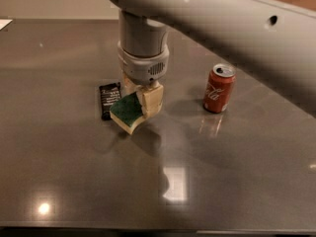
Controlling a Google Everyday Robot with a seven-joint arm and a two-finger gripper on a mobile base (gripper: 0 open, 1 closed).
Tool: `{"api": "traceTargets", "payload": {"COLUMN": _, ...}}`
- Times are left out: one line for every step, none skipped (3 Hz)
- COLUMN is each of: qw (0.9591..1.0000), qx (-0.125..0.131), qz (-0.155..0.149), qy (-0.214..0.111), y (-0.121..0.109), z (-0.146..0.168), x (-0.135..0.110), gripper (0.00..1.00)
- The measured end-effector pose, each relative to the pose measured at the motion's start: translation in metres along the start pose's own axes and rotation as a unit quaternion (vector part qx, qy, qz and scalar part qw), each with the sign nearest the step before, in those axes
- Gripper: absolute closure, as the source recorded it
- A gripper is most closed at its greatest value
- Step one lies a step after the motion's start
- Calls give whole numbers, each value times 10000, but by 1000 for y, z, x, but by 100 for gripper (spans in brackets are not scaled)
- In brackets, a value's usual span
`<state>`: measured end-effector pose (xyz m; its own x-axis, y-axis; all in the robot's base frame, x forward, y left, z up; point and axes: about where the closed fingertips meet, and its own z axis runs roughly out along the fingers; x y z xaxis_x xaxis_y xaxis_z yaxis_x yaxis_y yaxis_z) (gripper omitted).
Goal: Move sponge near rxbar chocolate
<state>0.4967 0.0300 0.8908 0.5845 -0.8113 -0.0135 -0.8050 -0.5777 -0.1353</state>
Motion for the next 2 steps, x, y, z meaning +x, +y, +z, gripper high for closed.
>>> {"api": "traceTargets", "payload": {"qw": 10000, "qx": 17, "qz": 60, "qy": 40, "y": -20, "z": 3, "x": 3, "gripper": 100}}
{"api": "traceTargets", "payload": {"qw": 9998, "qx": 70, "qz": 147, "qy": 88, "y": -35, "z": 7, "x": 5, "gripper": 82}}
